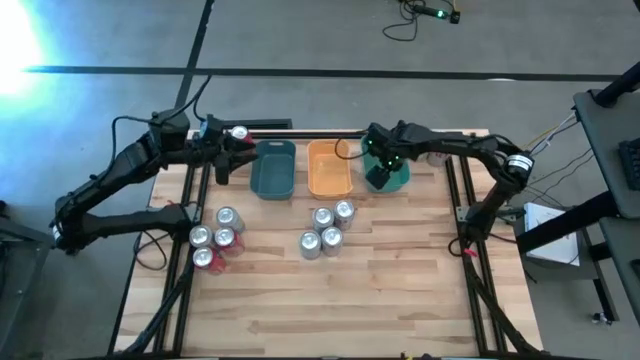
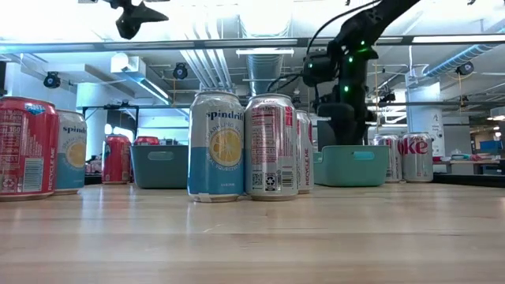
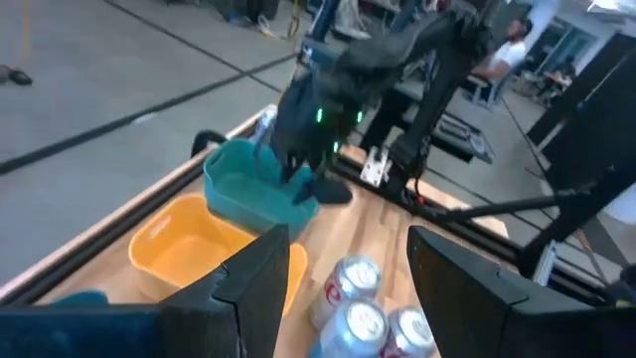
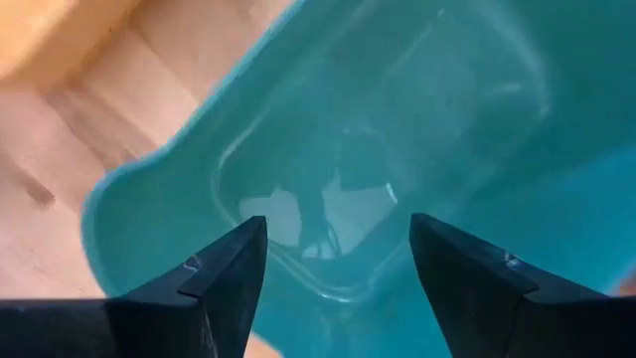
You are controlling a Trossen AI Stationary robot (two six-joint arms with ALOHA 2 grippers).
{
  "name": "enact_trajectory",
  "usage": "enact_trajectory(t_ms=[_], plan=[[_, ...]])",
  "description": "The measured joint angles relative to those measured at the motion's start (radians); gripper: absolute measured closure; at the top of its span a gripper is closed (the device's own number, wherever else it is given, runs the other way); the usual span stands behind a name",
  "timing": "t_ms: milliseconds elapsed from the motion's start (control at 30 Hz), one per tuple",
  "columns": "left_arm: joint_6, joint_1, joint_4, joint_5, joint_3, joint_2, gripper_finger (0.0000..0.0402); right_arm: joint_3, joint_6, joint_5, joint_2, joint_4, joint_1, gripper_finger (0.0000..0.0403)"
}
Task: Sort soda cans
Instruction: Move the green bin to the top right of the table
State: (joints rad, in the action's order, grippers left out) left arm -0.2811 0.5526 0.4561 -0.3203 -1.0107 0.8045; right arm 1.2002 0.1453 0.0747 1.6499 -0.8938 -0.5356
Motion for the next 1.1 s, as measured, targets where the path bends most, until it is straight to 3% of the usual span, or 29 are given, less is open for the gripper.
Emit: enact_trajectory(t_ms=[167, 300, 767, 1100], plan=[[-0.022, -0.009, -0.023, 0.050, 0.000, 0.002, 0.0212, 0.002, 0.029, -0.057, 0.010, 0.001, 0.012, 0.0154], [-0.041, -0.009, -0.024, 0.053, 0.000, 0.007, 0.0212, 0.006, 0.107, -0.142, 0.010, -0.017, 0.016, 0.0159], [-0.051, -0.009, -0.065, 0.053, 0.000, 0.041, 0.0212, 0.027, 0.196, -0.270, 0.009, -0.036, 0.040, 0.0155], [-0.051, -0.009, -0.067, 0.053, 0.000, 0.045, 0.0212, 0.052, 0.231, -0.131, 0.009, 0.072, -0.038, 0.0157]])
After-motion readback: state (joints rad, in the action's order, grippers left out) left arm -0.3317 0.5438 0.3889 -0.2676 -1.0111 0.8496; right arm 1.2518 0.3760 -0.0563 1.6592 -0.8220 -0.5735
